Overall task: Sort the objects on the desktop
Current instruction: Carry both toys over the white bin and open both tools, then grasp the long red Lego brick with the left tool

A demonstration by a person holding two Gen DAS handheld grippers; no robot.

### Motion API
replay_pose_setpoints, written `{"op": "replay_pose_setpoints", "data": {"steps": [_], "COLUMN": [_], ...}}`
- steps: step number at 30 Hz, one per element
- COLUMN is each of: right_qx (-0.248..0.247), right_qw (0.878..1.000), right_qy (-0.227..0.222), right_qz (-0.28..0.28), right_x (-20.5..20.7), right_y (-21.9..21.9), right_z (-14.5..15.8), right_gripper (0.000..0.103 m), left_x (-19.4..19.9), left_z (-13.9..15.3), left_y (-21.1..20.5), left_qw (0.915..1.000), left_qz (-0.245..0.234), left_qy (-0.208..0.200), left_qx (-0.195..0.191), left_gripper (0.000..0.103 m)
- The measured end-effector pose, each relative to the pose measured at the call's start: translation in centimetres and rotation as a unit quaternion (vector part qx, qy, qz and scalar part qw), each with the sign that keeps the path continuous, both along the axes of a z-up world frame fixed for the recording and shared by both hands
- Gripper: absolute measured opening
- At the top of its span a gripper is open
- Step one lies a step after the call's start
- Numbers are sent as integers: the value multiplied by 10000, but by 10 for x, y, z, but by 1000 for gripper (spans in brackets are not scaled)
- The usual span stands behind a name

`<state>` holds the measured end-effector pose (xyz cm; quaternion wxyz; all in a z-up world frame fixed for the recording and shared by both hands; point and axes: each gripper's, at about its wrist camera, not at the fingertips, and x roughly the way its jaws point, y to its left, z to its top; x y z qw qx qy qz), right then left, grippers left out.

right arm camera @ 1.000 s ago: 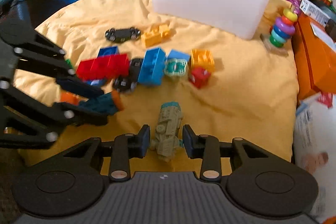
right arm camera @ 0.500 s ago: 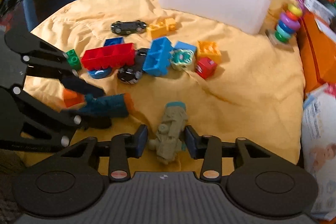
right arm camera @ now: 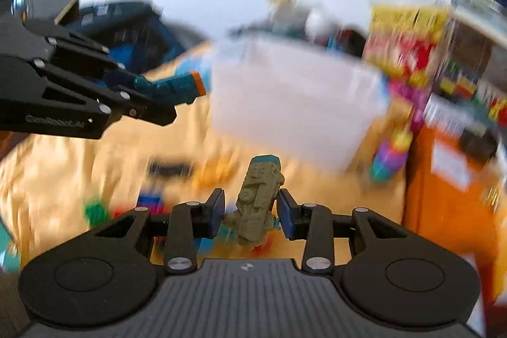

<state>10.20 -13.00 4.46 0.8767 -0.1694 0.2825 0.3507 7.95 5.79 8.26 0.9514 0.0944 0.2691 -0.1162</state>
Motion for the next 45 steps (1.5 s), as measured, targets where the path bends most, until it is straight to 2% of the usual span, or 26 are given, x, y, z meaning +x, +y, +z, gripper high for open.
{"op": "replay_pose_setpoints", "data": {"steps": [6,9,11,16,20,21,22,24,27,30,31,33,35,36,38,41,43,45], "right_qx": [409,687,792,941,880,807,691,585,881,940,956,960,957,948,921,686,566,539], "right_qw": [9963,9939,9927,9893,9885,9889,9893,9892,9882,9894,9900,9911,9925,9932,9938,9966,9975,9974], "right_qy": [-701,-719,-566,-420,-267,-254,-256,-147,-44,-149,-178,-192,-127,-84,-17,50,172,341], "right_qz": [-279,-479,-715,-1036,-1198,-1222,-1263,-1332,-1250,-1099,-1024,-905,-744,-676,-629,-444,-389,-324], "right_x": [52,86,112,154,176,180,182,181,167,142,134,118,102,95,75,50,35,19], "right_y": [17,28,32,46,61,64,67,68,56,47,45,39,33,31,24,19,15,9], "right_z": [49,61,61,56,43,39,33,25,24,27,28,27,24,21,13,-3,-16,-30], "right_gripper": [40,40,40,40,41,42,47,49,49,53,57,59,62,66,81,81,81,81], "left_x": [60,85,103,150,176,177,174,161,136,105,95,71,44,29,1,-31,-47,-63], "left_z": [31,38,39,15,-13,-17,-19,-17,-13,-13,-14,-19,-26,-30,-39,-53,-64,-77], "left_y": [16,20,24,27,31,32,33,33,31,28,26,19,14,13,8,0,-5,-9], "left_qw": [9980,9951,9948,9960,9965,9967,9970,9975,9979,9988,9989,9986,9984,9983,9978,9966,9958,9959], "left_qz": [88,289,347,509,728,733,719,675,619,460,420,445,523,578,651,778,786,600], "left_qy": [-579,-900,-922,-617,-132,-20,33,-2,-51,-38,-36,-2,67,70,111,269,447,646], "left_qx": [226,300,267,398,393,353,290,212,191,146,193,284,178,79,-68,-7,145,221], "left_gripper": [22,22,22,22,30,37,45,55,64,66,66,67,67,67,68,77,77,77]}}
